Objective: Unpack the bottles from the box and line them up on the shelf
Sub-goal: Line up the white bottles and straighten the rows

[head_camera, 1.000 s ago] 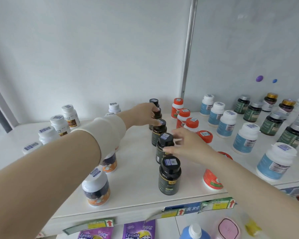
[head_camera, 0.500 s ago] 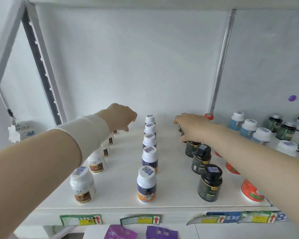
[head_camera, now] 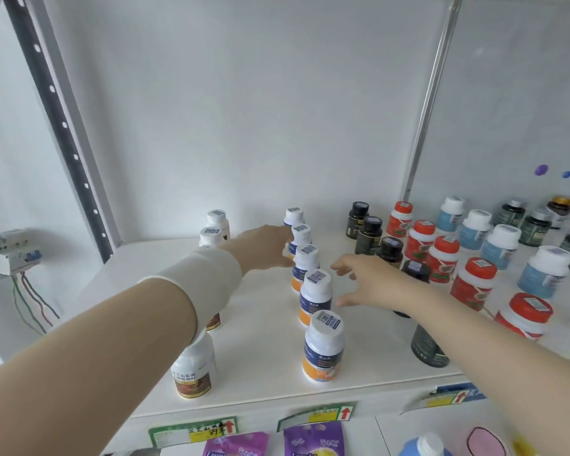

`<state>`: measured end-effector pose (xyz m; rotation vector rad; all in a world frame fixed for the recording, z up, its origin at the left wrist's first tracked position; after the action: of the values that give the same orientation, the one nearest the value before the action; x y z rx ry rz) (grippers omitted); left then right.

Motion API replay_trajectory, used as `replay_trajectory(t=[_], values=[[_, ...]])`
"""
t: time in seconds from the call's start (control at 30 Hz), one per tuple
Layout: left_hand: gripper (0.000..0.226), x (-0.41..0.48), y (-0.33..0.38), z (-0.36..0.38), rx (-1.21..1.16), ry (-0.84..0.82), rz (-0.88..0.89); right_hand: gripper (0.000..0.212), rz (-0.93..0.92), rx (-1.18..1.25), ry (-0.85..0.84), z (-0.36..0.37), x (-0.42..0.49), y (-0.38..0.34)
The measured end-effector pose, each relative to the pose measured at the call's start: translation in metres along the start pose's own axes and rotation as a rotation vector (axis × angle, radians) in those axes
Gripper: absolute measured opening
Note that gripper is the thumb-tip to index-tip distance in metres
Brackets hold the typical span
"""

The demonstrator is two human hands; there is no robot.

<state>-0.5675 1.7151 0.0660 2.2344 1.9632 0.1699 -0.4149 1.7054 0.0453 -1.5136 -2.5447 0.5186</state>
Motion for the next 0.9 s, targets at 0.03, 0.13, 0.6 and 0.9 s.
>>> replay_trajectory(t=[0.03, 0.13, 0.6, 0.9], values=[[0.049, 0.002, 0.003, 0.002, -0.081, 0.01, -0.006, 0.069, 0.002, 0.104, 0.013, 0.006, -0.001, 0.002], [0.054, 0.01, 0.009, 0.011, -0.251, 0.012, -0.044, 0.063, 0.024, 0.329, 0.014, 0.029, 0.0, 0.009], [0.035, 0.029, 0.004, 0.032, -0.455, 0.027, -0.055, 0.043, 0.058, 0.81, 0.121, 0.063, 0.014, 0.022], [0.035, 0.028, 0.005, 0.032, -0.509, 0.022, -0.038, 0.041, -0.012, 0.867, 0.019, 0.067, 0.013, 0.023]])
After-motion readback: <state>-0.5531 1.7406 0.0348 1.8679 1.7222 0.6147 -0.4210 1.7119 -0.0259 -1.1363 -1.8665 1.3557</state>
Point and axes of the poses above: each hand's wrist, its own x-axis towards the middle knuckle, its own z-axis out of the palm, y = z × x, the point moved 8 cm from there along x, towards the middle knuckle, and after that the axes turned 1 degree about z, right-handed, at the moved point
